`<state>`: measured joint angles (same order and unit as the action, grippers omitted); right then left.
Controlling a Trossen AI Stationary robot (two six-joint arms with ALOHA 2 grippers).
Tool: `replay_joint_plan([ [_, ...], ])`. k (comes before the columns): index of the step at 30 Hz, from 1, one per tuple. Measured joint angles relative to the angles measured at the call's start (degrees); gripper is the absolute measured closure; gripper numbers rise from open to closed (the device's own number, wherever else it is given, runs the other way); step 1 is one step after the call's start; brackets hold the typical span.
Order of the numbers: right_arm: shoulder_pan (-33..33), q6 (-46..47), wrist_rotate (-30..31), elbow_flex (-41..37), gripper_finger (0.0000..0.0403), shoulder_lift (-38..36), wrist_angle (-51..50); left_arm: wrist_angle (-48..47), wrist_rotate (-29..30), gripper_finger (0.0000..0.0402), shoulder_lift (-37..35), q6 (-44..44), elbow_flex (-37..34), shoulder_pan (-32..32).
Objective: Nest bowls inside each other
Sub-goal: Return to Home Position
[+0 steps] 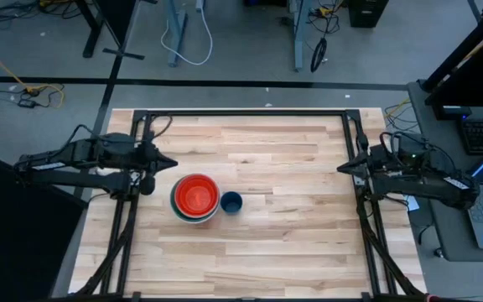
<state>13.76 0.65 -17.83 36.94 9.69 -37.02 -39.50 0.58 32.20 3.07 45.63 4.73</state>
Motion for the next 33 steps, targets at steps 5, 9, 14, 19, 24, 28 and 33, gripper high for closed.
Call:
replay_joint_plan([
  [5, 0.0, -0.4, 0.0, -5.3, 0.0403, -1.0, 6.6, 4.7, -1.1, 0.0401, -2.3, 8.0, -0.2, 0.0],
  [9, 0.0, -2.0, 0.0, -9.3, 0.0403, -1.1, 13.1, 9.2, -3.4, 0.0401, -5.5, 8.0, -3.6, 0.0],
  [14, 0.0, -2.4, 0.0, -14.9, 0.0403, -1.1, 21.5, 19.5, -3.9, 0.0401, -10.4, 4.7, -12.2, 0.0],
  [19, 0.0, -0.4, 0.0, -20.2, 0.0403, -1.1, 28.9, 29.0, -3.9, 0.0401, -13.7, 3.7, -20.8, 0.0],
  [24, 0.0, 0.2, 0.7, -22.8, 0.0403, -1.0, 33.1, 35.7, -3.9, 0.0401, -15.0, 3.0, -26.5, 0.0],
  [28, 0.0, 0.2, 1.4, -24.0, 0.0403, -0.7, 36.6, 36.8, -3.9, 0.0402, -15.4, 2.2, -28.0, 0.0],
  [33, 0.0, 0.3, 1.9, -26.0, 0.0403, 0.8, 40.9, 40.3, -3.9, 0.0402, -15.8, 2.0, -30.9, 0.0],
])
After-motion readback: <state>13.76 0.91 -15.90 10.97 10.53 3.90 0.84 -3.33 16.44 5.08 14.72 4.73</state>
